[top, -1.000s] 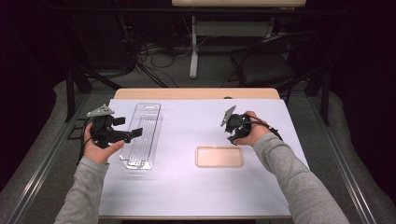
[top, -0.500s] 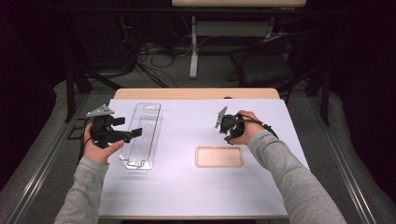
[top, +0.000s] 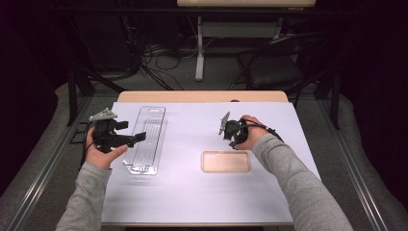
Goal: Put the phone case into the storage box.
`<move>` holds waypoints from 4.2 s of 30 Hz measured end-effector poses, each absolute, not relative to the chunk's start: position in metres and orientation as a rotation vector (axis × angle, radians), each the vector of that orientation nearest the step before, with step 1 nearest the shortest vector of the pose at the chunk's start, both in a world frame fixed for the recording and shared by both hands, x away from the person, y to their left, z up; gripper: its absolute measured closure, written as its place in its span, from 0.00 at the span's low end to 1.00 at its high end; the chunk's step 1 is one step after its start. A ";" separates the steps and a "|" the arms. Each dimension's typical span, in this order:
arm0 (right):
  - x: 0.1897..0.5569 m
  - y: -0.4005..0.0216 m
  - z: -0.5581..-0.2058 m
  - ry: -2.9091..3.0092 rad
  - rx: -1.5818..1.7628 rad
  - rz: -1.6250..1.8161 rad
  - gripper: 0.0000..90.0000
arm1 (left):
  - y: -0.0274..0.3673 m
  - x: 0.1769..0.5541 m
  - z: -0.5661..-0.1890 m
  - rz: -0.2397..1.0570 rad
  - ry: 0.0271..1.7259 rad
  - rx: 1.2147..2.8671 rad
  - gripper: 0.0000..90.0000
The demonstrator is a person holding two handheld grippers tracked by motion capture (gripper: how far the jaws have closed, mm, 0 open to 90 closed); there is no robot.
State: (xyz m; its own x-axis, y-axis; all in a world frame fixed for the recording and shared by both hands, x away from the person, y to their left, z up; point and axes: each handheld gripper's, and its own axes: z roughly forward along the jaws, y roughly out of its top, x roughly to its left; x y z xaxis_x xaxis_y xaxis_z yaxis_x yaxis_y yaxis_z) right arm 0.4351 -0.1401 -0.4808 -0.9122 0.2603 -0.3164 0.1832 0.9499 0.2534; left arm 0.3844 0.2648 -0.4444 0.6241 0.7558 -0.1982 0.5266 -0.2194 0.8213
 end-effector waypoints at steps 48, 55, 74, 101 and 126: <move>0.440 -0.123 -0.527 2.891 0.129 0.128 0.90 | 0.267 0.385 -0.446 0.300 1.033 1.890 0.05; 0.440 -0.123 -0.527 2.895 0.120 0.113 0.93 | 0.266 0.386 -0.447 0.297 1.034 1.893 0.05; 0.440 -0.122 -0.528 2.898 0.078 0.102 0.97 | 0.267 0.386 -0.448 0.297 1.039 1.894 0.05; 0.439 -0.122 -0.527 2.898 0.070 0.103 0.98 | 0.267 0.386 -0.448 0.295 1.044 1.889 0.05; 0.438 -0.132 -0.509 2.893 0.159 0.188 0.98 | 0.269 0.386 -0.447 0.296 1.048 1.880 0.05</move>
State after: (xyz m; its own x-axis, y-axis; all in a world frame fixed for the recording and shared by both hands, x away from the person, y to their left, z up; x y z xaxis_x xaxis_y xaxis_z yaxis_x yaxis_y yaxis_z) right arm 0.4375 -0.1322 -0.5092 -0.9658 0.1228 -0.2282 0.0922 0.9858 0.1402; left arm 0.3857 0.2688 -0.4473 0.6064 0.7662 -0.2127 0.5412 -0.2018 0.8163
